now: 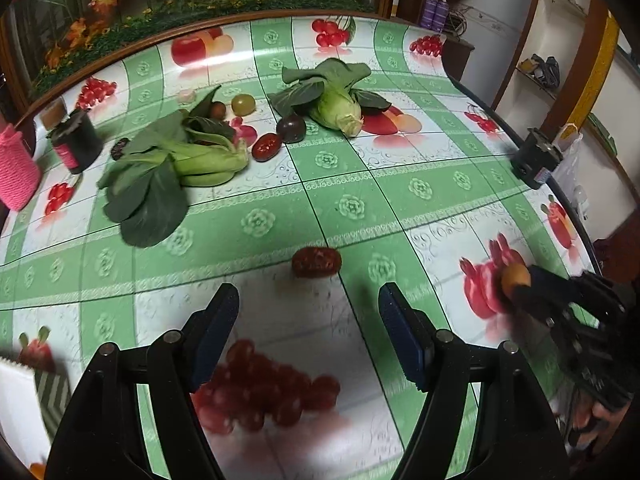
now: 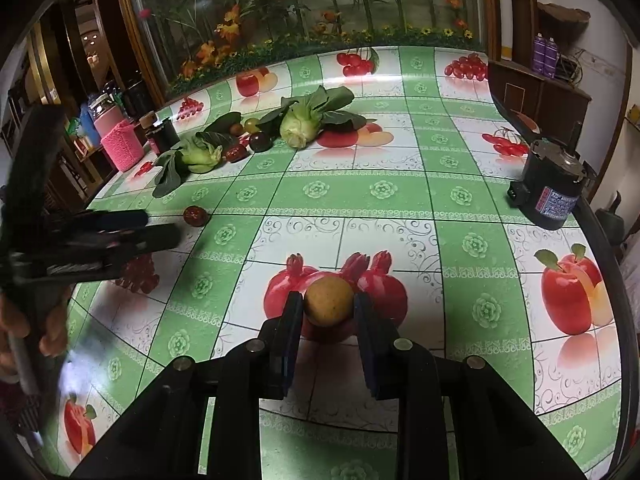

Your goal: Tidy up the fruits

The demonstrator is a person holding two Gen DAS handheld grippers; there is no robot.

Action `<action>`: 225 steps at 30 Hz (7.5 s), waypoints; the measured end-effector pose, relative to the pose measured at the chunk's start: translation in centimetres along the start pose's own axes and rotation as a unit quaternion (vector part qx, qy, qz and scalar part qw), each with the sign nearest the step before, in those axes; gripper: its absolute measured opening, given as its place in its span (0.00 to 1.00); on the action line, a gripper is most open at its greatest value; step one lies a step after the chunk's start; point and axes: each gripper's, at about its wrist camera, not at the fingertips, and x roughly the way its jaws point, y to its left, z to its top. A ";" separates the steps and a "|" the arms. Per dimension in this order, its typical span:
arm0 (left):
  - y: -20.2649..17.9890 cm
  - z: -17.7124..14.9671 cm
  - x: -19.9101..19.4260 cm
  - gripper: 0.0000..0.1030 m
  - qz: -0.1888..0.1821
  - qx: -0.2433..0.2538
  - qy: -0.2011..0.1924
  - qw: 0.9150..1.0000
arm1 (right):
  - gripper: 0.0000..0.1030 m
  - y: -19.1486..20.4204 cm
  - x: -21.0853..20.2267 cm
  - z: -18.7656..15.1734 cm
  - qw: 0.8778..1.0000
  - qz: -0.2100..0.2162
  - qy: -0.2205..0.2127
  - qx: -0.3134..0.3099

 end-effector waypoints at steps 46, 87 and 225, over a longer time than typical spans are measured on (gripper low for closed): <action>4.5 -12.5 -11.9 0.25 0.017 -0.038 -0.027 0.999 | 0.26 11.5 -5.0 -6.5 0.995 0.075 0.013 -0.060; 11.4 -16.7 -18.4 0.25 0.039 -0.092 -0.053 0.994 | 0.27 22.4 -4.3 -5.4 0.979 0.150 0.019 -0.134; 16.3 -24.4 -23.6 0.82 0.229 -0.191 -0.160 0.941 | 0.85 33.0 -5.2 -8.1 0.975 0.170 -0.016 -0.146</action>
